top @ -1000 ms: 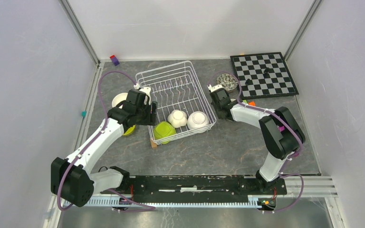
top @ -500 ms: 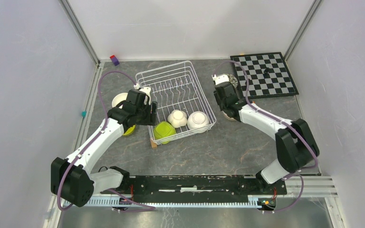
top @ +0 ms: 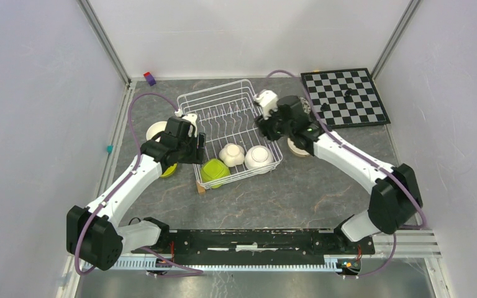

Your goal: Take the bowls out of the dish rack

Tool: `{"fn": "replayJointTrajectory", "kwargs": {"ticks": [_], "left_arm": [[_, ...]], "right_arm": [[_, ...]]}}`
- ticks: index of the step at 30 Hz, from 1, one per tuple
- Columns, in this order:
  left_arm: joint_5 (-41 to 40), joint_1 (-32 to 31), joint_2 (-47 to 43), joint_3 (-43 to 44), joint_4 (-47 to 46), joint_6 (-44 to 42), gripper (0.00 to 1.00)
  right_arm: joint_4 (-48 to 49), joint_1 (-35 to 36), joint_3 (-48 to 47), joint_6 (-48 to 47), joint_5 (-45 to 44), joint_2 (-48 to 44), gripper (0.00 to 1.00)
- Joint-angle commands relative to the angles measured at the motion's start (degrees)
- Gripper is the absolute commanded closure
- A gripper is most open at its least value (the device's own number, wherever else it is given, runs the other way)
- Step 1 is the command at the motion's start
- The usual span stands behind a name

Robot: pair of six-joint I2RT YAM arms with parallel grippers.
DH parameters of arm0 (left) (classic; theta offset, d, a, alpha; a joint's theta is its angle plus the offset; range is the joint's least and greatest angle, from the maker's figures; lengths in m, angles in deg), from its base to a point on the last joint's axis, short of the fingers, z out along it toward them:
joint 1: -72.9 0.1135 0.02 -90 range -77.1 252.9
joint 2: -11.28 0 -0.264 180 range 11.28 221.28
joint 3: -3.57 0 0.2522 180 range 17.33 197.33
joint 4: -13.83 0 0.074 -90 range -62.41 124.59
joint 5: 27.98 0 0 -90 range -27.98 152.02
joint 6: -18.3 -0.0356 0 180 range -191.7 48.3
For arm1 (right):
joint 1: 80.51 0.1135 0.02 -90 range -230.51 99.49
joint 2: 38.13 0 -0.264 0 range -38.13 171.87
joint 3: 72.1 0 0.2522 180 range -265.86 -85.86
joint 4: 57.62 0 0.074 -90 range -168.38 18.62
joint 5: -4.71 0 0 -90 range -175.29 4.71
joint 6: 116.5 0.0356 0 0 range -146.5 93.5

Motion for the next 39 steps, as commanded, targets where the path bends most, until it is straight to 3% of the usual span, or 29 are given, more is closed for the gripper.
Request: {"fn": "replayJointTrajectory", "kwargs": {"ticks": [1, 9, 17, 25, 34, 39], "left_arm": [[0.26, -0.2, -1.14, 0.91, -1.11, -1.55, 0.28], [0.45, -0.19, -1.05, 1.33, -0.68, -1.61, 0.26], [-1.71, -0.2, -2.06, 1.65, -0.22, -1.61, 0.24], [-2.95, -0.15, -3.78, 1.76, -0.44, -1.7, 0.24], [-3.08, -0.2, -6.48, 0.88, -1.85, -1.71, 0.23], [-1.51, -0.14, -7.12, 0.82, -2.36, -1.87, 0.23]], "right_arm": [[-4.92, 7.47, -6.64, -6.94, 5.33, 5.23, 0.41], [-2.85, 13.81, -8.26, -8.69, -0.02, 11.82, 0.19], [1.23, 14.23, -10.75, -8.51, -0.26, 18.64, 0.11], [3.13, 14.42, -14.38, -8.22, -1.65, 24.34, 0.14], [19.05, 14.33, -2.36, -4.51, -15.76, 11.26, 0.16], [23.74, 13.94, 4.69, -5.43, -12.97, 4.16, 0.14]]}}
